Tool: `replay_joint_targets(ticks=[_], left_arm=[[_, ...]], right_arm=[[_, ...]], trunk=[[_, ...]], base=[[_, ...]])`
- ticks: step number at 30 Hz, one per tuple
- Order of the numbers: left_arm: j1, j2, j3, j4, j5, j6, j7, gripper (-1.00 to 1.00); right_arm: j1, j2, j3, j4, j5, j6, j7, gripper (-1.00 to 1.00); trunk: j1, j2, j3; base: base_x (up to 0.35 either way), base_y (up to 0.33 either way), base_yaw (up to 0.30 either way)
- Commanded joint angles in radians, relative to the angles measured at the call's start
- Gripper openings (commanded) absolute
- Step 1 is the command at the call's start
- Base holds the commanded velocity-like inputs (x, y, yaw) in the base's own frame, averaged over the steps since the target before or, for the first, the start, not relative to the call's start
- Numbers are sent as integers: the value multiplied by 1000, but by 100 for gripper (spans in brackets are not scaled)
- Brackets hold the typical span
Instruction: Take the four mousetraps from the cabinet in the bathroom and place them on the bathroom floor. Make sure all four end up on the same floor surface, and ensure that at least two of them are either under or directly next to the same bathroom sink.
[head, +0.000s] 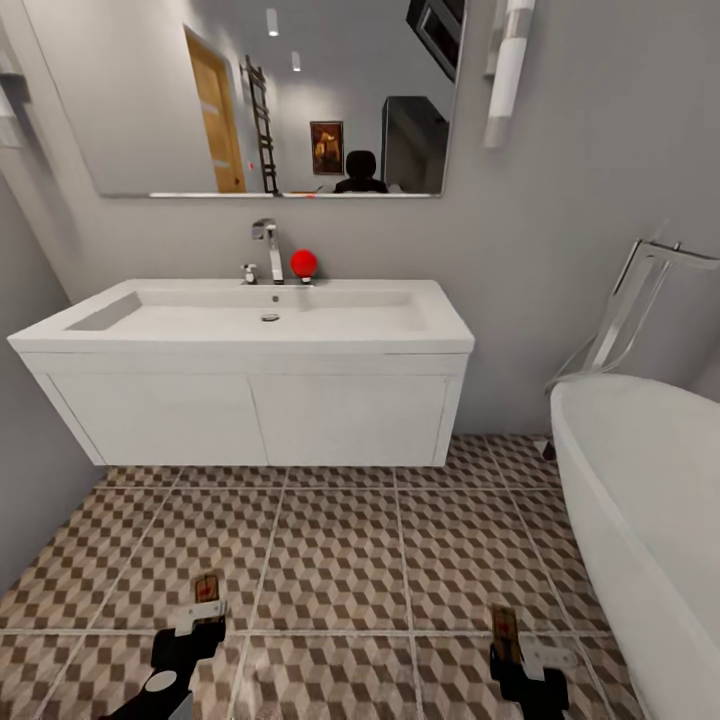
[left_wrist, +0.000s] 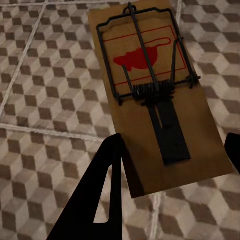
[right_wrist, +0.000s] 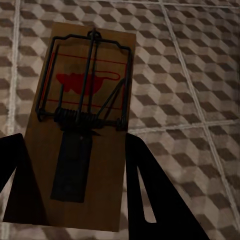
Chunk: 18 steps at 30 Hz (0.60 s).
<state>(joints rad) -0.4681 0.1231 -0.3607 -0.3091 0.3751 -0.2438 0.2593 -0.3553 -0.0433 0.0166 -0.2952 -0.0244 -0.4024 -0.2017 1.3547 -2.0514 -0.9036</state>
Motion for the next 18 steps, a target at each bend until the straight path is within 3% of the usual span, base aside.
replay_joint_targets(ticks=[1,6,11,14,18], left_arm=[[-1,1,-9,-1,4,-3,6,-100],[0,-2,-20,-5,-1,-2,4,-100],[-1,-6,-143,-7,-2,0,5,-100],[0,-6,-170,-7,-2,1,6,-100],[-1,-7,-179,-8,-2,1,5,-100]], right_arm=[[-1,0,2,1,-6,-4,1,-100],[-1,0,2,1,-6,-4,-1,-100],[-1,0,2,2,-6,-4,-1,-100],[-1,0,3,2,-6,-4,-1,-100],[-1,0,3,2,-6,-4,-1,-100]], trunk=[[4,-8,-5],[23,-43,-28],[42,-78,-50],[54,-99,-64],[69,-127,-82]], base=[[0,0,0],[0,0,0],[0,0,0],[0,0,0],[0,0,0]])
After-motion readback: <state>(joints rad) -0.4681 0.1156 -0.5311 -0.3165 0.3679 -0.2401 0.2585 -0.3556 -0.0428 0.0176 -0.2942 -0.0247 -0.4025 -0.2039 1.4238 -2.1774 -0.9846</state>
